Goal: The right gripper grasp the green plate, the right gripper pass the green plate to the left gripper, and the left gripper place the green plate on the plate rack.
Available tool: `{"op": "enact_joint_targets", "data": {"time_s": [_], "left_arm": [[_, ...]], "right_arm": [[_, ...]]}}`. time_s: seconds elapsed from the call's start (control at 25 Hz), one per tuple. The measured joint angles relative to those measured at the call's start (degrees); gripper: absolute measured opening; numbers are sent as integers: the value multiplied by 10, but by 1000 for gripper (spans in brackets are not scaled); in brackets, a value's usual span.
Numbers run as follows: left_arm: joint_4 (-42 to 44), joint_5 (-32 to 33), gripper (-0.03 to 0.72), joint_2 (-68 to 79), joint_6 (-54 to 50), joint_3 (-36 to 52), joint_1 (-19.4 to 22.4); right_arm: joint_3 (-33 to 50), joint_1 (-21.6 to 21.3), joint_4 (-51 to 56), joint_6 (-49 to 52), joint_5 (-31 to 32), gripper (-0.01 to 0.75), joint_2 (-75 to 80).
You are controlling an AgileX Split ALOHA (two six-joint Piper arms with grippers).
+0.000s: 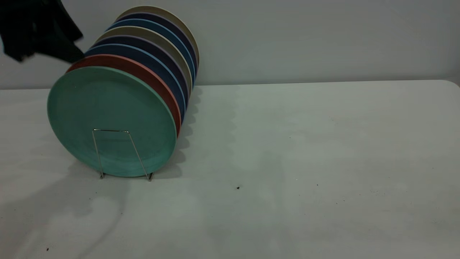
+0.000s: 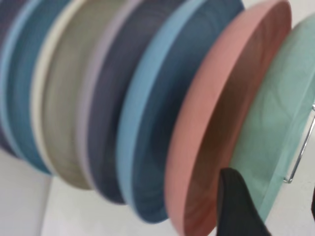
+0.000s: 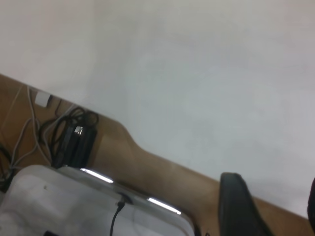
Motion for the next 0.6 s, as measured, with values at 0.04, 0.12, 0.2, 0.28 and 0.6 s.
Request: {"op": "enact_joint_targets", "data": {"time_s": [0.04, 0.12, 0.2, 0.28, 0.6], "left_arm": [[1, 2, 406, -15, -10, 0, 0], [0, 13, 406, -50, -39, 0, 0], [2, 33, 406, -91, -88, 0, 0], [11, 57, 406, -139, -151, 0, 0], [167, 224, 406, -325, -468, 0, 0]], "right_arm": [[0, 0, 0, 2, 4, 365, 0], [0, 0, 0, 3, 12, 365, 0], [0, 0, -1, 10, 17, 365, 0], [0, 0, -9, 21, 23, 365, 0], [0, 0, -73, 57, 30, 365, -31]]}}
